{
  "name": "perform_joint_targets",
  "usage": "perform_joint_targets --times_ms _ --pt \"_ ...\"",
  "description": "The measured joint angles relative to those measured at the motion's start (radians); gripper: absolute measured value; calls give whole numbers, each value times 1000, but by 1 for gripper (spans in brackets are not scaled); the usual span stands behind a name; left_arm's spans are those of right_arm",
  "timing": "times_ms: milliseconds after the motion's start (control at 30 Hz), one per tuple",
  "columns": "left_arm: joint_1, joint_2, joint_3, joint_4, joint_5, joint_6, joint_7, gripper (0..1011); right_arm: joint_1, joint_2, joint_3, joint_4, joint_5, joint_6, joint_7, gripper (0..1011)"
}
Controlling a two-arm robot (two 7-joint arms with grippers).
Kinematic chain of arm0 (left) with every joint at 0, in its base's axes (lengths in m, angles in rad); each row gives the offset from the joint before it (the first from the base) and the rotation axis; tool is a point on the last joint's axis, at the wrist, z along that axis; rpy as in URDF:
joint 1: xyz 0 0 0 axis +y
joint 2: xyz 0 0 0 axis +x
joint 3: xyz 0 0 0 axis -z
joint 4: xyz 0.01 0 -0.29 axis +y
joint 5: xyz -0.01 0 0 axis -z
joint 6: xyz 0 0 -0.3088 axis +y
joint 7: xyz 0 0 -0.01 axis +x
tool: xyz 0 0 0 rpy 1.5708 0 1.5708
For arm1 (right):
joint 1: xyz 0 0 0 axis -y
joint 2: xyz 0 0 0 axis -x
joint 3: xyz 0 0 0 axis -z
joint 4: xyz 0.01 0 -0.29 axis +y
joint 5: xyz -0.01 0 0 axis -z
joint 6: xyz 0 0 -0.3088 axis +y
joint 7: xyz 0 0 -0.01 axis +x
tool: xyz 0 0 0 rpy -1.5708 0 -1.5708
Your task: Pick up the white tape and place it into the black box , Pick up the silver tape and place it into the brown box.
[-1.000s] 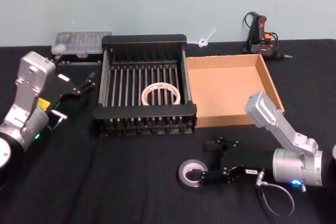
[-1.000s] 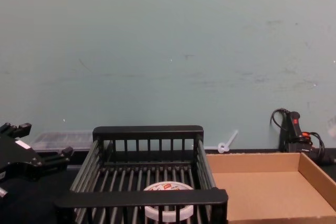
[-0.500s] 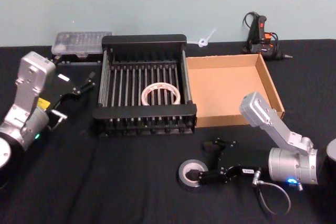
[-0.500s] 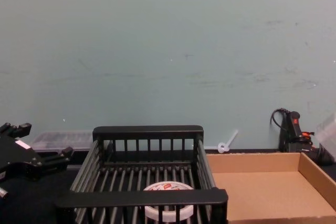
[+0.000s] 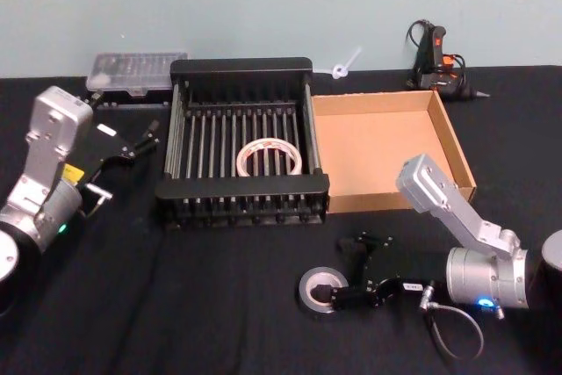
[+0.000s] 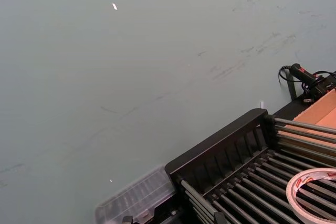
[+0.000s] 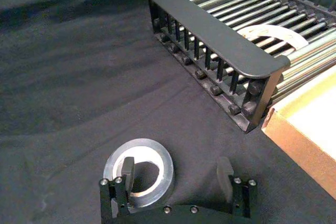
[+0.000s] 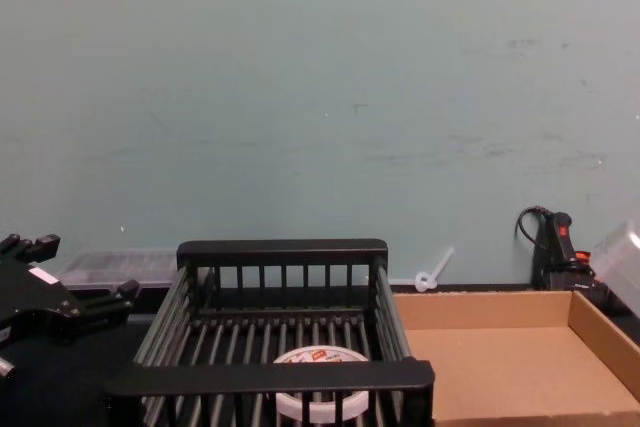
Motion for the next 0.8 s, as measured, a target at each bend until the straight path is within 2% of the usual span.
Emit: perform_joint_targets --times_ms 800 --pt "0 0 0 0 0 0 0 1001 0 -1 -2 0 -6 0 -5 993"
